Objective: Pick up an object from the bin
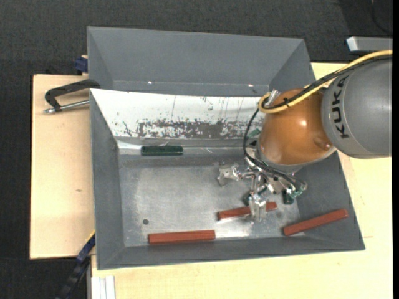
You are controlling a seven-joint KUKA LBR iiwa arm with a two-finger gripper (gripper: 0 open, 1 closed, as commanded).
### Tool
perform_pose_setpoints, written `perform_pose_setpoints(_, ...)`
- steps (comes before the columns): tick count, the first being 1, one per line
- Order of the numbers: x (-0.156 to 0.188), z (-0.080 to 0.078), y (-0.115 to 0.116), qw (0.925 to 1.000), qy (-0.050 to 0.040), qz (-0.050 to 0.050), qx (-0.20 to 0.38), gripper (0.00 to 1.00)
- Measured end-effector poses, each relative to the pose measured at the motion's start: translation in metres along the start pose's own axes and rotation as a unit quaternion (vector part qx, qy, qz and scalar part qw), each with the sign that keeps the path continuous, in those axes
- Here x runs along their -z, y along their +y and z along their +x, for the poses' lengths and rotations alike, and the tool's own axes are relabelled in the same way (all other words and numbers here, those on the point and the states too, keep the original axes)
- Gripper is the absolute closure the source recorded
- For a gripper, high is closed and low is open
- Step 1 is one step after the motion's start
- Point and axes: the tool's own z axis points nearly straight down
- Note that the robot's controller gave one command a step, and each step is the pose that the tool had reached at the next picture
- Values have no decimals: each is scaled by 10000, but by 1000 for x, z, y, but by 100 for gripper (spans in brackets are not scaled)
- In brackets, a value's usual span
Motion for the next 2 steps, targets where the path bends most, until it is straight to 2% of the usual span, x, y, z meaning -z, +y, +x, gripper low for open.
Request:
perform_pose_setpoints(1, -7, 0, 0, 10000, 6, -6, 23, 100)
perform_pose_setpoints(2, -7, 0, 0, 10000, 6, -7, 23, 100)
